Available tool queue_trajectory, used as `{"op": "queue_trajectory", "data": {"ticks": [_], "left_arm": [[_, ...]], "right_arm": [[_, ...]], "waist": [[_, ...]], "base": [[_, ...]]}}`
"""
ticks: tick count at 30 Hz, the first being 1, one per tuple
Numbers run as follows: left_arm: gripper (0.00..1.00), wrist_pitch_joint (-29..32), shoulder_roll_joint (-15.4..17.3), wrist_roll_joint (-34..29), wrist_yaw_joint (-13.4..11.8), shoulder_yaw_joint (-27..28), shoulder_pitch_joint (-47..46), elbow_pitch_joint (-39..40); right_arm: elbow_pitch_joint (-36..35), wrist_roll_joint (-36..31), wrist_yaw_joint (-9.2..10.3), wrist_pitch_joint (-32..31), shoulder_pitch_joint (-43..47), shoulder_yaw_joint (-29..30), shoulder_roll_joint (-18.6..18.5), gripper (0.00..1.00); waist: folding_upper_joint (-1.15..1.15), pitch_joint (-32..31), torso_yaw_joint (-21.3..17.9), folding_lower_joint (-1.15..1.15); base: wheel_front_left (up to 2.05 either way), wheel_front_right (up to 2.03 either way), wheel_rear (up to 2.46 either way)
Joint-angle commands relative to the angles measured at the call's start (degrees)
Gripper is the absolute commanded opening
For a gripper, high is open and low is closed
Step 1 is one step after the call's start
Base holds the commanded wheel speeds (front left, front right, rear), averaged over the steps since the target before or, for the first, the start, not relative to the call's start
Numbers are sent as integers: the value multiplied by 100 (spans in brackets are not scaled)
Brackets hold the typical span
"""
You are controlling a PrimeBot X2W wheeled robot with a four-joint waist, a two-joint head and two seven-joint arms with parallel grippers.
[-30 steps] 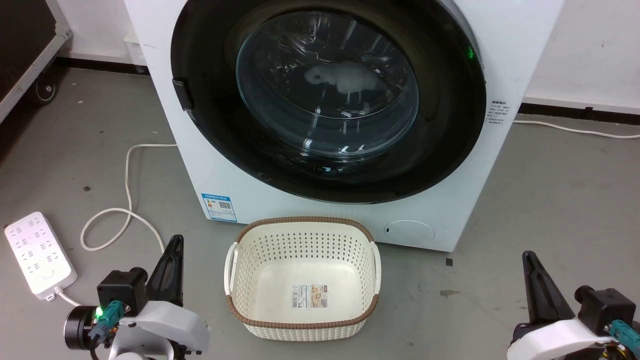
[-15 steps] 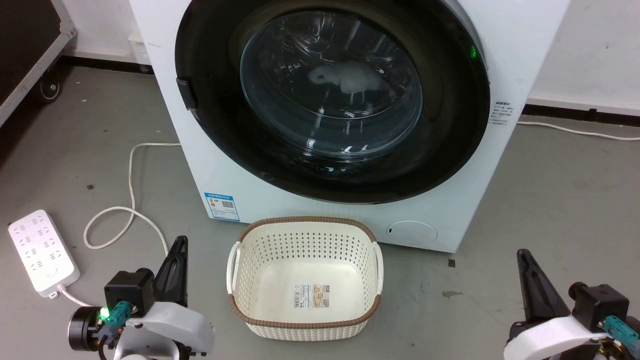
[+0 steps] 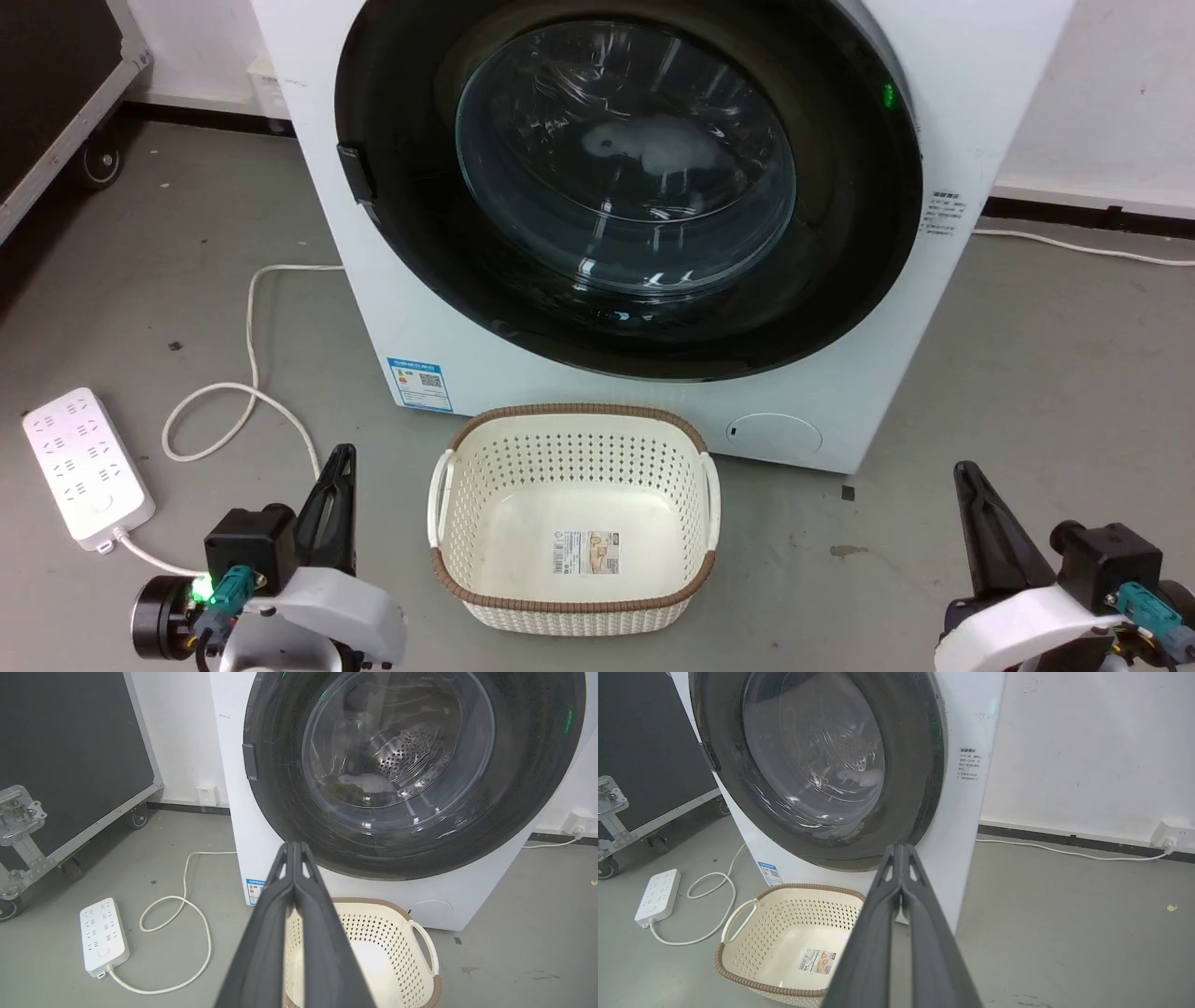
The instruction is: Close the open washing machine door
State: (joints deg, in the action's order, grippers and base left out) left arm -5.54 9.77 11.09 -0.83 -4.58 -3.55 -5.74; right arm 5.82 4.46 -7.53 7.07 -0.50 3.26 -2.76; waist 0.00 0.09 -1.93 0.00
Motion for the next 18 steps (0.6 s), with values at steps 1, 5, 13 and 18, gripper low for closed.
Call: {"op": "queue_trajectory", "data": {"ticks": [1, 5, 13, 18], "left_arm": [[0, 26, -43, -67, 35, 37, 77, 47], [0, 63, -89, -141, 38, 67, 97, 85], [0, 138, -180, -287, 45, 126, 136, 159], [0, 184, -236, -379, 49, 163, 160, 205]], "right_arm": [[-56, -44, 2, -38, 27, -25, -6, 0], [-93, -73, 2, -85, 29, -46, -7, 0], [-167, -129, 3, -179, 32, -88, -7, 0], [-213, -164, 3, -238, 34, -115, -8, 0]], "waist": [[0, 0, 4, 0], [0, -1, 17, 0], [0, -2, 44, 0], [0, -3, 61, 0]], "base": [[0, 0, 0], [0, 0, 0], [0, 0, 0], [0, 0, 0]]}}
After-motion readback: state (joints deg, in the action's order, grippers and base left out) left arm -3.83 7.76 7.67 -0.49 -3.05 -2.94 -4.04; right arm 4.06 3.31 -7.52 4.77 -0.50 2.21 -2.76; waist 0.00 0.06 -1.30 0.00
